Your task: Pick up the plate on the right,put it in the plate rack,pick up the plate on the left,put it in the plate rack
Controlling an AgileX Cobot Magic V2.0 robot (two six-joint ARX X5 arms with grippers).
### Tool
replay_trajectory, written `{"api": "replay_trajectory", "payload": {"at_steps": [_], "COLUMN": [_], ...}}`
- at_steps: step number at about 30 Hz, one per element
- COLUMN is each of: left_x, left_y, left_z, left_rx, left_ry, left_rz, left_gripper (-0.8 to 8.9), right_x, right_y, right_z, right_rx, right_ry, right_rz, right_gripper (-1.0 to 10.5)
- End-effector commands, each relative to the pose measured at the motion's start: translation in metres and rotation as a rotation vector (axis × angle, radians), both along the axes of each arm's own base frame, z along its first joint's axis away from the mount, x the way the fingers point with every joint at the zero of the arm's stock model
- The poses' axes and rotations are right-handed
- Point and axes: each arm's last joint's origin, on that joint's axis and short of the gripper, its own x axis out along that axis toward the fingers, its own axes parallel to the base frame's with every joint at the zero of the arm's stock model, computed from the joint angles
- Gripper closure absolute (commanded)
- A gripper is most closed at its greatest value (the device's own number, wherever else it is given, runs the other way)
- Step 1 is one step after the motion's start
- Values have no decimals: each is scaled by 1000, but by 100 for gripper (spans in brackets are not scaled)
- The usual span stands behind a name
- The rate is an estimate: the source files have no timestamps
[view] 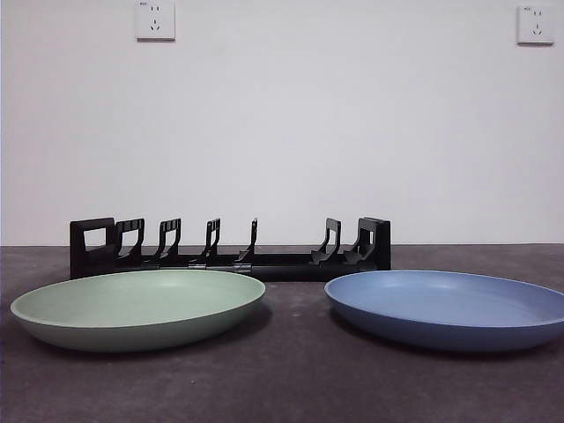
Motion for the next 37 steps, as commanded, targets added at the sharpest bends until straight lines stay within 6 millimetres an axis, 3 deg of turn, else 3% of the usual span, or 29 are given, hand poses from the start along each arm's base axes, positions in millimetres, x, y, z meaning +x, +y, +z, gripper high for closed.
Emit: {"api": "replay_trajectory", "payload": {"at_steps": [1, 9, 10, 12, 13, 18, 23, 37], "left_x": [1, 4, 4, 4, 4, 7, 9, 21], "left_y": [-1, -1, -1, -1, -2, -9, -18, -40], "left_z": [2, 0, 0, 0, 0, 2, 1, -4], "left_rx": [39, 32, 32, 32, 32, 34, 81, 162], "left_ry": [9, 48, 49, 51, 51, 5, -36, -88], "left_rz": [-44, -55, -55, -59, -69, -185, -291, -514], "left_gripper": [820, 791, 677, 253, 153, 154, 155, 155], "right_x": [2, 11, 11, 11, 11, 19, 40, 139], "right_y": [0, 0, 0, 1, 1, 1, 1, -1], "right_z": [4, 6, 6, 6, 6, 3, -6, -80], "right_rx": [-37, -63, -59, -43, -39, -16, 6, 25], "right_ry": [18, 75, 74, 78, 78, 119, 215, 571], "right_rz": [41, 66, 70, 75, 77, 68, 77, 75], "right_gripper": [957, 939, 881, 596, 462, 415, 415, 416]}}
